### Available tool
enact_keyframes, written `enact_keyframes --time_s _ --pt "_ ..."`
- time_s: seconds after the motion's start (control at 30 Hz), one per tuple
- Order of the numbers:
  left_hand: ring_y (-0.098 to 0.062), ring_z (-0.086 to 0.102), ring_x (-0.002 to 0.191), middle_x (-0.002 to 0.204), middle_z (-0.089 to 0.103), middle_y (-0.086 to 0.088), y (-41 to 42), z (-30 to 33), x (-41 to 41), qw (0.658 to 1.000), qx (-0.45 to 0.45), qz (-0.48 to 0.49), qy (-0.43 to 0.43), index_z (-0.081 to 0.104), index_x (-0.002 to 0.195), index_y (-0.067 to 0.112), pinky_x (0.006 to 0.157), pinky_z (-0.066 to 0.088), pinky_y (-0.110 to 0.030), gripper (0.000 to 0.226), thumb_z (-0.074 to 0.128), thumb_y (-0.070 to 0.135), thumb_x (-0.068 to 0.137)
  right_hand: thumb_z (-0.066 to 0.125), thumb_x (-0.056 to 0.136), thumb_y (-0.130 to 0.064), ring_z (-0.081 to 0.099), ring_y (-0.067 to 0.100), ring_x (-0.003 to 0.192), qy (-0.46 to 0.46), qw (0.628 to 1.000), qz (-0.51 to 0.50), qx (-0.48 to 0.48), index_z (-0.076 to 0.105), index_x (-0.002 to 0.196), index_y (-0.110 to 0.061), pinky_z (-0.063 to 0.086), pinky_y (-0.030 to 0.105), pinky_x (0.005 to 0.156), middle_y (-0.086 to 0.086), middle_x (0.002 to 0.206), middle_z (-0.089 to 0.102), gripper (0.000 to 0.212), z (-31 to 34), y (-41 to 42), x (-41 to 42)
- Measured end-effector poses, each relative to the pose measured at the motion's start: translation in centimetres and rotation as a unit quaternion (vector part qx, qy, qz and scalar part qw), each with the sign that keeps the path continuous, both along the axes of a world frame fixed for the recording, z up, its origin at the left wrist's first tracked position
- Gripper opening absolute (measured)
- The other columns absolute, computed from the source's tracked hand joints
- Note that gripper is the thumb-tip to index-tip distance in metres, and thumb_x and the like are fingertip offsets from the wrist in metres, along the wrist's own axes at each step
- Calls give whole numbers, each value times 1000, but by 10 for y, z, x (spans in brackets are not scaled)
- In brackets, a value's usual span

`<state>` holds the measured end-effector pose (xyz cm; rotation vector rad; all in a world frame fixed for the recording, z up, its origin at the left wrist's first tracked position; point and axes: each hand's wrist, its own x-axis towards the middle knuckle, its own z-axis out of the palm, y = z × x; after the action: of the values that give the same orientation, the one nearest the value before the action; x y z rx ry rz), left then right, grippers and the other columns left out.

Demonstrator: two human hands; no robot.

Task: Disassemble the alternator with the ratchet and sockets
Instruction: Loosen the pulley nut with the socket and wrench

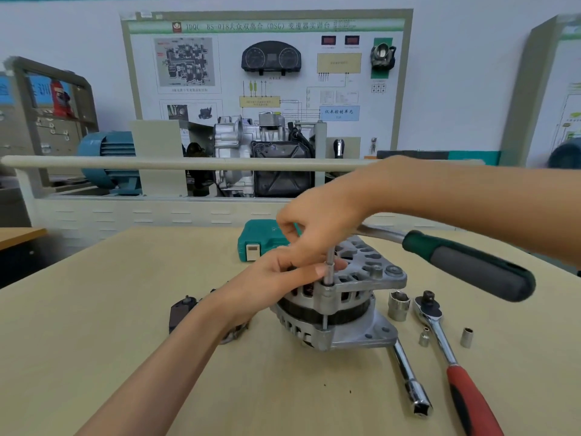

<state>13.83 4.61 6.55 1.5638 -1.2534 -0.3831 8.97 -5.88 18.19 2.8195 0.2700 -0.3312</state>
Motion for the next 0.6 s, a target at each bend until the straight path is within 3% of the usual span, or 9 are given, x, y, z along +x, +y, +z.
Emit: enact_keyframes --time_s 0.17,0.3,0.4,0.5,0.6 --pt "8 53 116 118 64 23 1 3 -2 1000 10 -12 12 67 105 49 91 39 -4 25 55 37 87 45 92 -31 50 10 67 -115 986 84 82 50 108 -13 38 27 56 -7 74 51 25 -6 1 -14" --pt "-1 59 112 108 71 11 0 6 -5 1000 -24 -1 9 74 95 40 94 43 -12 18 64 37 81 46 91 -26 48 4 62 -168 976 112 80 49 110 -14 39 18 54 0 78 60 23 -9 -11 -23" --pt "-5 66 100 97 74 7 -1 5 -6 997 -62 32 35 77 85 35 85 47 -11 17 68 32 71 46 93 -40 54 16 73 -234 964 63 107 44 118 -10 43 30 64 0 80 56 39 -14 -23 -25" --pt "-8 69 88 90 75 -1 -4 2 -6 991 -86 81 56 75 85 25 76 50 -12 18 72 27 67 45 90 -56 53 14 66 -310 932 -35 187 44 111 -8 42 29 55 -2 74 50 52 -25 -30 -24" --pt "-11 68 83 86 74 -5 -6 0 -8 989 -89 107 49 72 87 19 77 52 -15 13 72 19 74 45 89 -58 53 12 59 -337 914 -36 221 44 110 -9 42 29 50 -1 68 52 54 -35 -31 -27"
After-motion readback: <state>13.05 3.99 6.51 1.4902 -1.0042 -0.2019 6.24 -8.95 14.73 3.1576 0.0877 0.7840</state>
